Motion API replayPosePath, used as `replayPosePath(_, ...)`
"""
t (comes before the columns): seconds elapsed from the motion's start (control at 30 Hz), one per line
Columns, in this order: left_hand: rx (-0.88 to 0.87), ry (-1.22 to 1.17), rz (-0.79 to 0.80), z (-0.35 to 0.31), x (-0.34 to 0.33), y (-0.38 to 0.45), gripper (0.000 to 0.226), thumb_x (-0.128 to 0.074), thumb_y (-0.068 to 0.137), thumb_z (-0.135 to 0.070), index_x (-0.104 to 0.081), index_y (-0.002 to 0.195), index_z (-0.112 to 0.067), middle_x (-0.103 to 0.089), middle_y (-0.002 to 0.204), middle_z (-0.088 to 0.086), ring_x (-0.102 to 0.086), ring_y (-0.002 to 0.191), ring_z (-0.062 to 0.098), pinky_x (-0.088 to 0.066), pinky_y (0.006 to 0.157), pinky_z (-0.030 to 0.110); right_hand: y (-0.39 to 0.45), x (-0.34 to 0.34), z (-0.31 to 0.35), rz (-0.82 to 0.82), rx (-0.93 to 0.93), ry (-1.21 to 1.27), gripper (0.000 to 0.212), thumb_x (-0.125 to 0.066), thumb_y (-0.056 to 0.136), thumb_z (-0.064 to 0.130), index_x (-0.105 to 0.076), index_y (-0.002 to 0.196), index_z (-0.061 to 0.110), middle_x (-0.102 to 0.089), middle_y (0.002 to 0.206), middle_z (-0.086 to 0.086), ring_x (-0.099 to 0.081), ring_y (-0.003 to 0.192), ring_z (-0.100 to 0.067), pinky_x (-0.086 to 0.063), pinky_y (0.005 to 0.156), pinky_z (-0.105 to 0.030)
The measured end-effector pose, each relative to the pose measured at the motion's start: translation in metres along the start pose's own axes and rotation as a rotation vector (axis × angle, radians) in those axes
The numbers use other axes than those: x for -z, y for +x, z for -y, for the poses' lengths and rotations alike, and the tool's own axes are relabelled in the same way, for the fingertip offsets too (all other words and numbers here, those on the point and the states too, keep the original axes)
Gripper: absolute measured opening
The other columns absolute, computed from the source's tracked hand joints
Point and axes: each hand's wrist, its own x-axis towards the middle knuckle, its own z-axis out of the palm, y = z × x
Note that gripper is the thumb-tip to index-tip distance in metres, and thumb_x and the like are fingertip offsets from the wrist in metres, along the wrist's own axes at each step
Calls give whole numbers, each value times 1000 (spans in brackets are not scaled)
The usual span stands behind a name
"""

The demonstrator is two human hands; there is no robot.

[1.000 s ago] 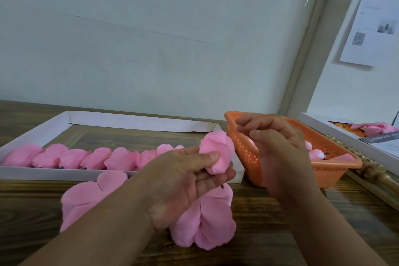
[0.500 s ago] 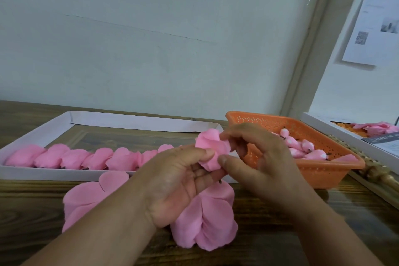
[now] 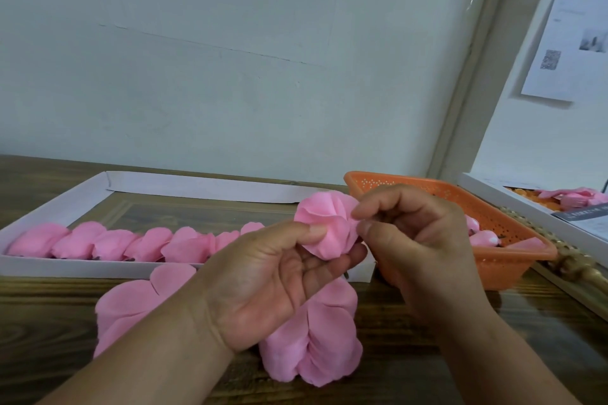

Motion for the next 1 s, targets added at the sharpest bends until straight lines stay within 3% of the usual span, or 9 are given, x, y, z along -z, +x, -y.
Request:
replayPosePath(0.1, 6, -19, 11, 0, -1, 0, 30, -63, 71, 1, -69, 98, 11, -69, 102, 26, -72, 85, 31, -59, 62, 29, 0, 0, 1, -6, 27, -37, 17, -58, 66, -4, -66, 71, 11, -62, 62, 3, -59, 52, -6, -46, 50, -16)
replayPosePath(0.2, 5, -50, 45, 0, 0, 0, 33, -58, 71, 1, -67, 101, 14, -69, 104, 27, -72, 87, 28, -59, 64, 30, -1, 0, 2, -5, 54, -162, 10, -67, 64, 16, -67, 73, 14, -63, 66, -4, -58, 59, -15, -50, 56, -28)
replayPosePath(0.33, -9, -32, 31, 0, 4, 1, 41, -58, 75, 1, -60, 114, 15, -62, 117, 31, -68, 100, 29, -59, 73, 32, -1, -1, 4, -5, 121, -390, 12, -72, 65, 13, -64, 73, 14, -58, 62, 2, -54, 58, -7, -45, 63, -16)
replayPosePath(0.43, -26, -23, 3, 1, 4, 2, 31, -61, 80, 5, -62, 110, 16, -60, 120, 32, -64, 105, 31, -59, 76, 33, -1, -2, 7, 49, 210, -497, 15, -71, 69, 17, -64, 82, 13, -57, 69, 7, -53, 64, -5, -43, 70, -12)
replayPosePath(0.53, -37, -1, -13, 2, 5, 3, 34, -57, 74, 1, -66, 105, 12, -64, 115, 28, -64, 102, 28, -59, 76, 33, -1, -2, 9, 130, 245, -554, 18, -62, 75, 19, -66, 88, 8, -58, 74, 6, -51, 66, -6, -41, 64, -9)
replayPosePath(0.63, -44, 42, -22, 4, 5, 3, 33, -58, 73, 1, -69, 102, 11, -67, 108, 26, -70, 93, 27, -59, 74, 31, 0, -2, 7, 136, 183, -546, 3, -65, 74, 10, -64, 75, 8, -56, 68, 3, -50, 64, -9, -39, 60, -11)
replayPosePath(0.77, -58, 90, -32, 4, 6, 4, 34, -56, 74, 1, -65, 104, 13, -67, 111, 26, -69, 98, 27, -58, 78, 31, 1, -1, 6, 176, 130, -451, 6, -65, 75, 9, -67, 72, 4, -59, 67, -4, -53, 65, -14, -43, 61, -20)
replayPosePath(0.87, -85, 143, -51, 4, 4, 3, 27, -56, 74, 2, -66, 96, 15, -68, 106, 26, -70, 95, 26, -58, 78, 30, 0, -3, 6, 175, 123, -455, 6, -69, 73, 13, -68, 73, 7, -59, 69, -3, -51, 66, -9, -42, 61, -15)
replayPosePath(1.0, -108, 175, -79, 4, 2, 3, 19, -56, 79, 0, -74, 80, 6, -69, 106, 26, -69, 101, 28, -57, 82, 31, 0, -6, 3, 83, 42, -415, 14, -79, 71, 11, -65, 71, 12, -58, 68, -1, -49, 62, -9, -40, 58, -12)
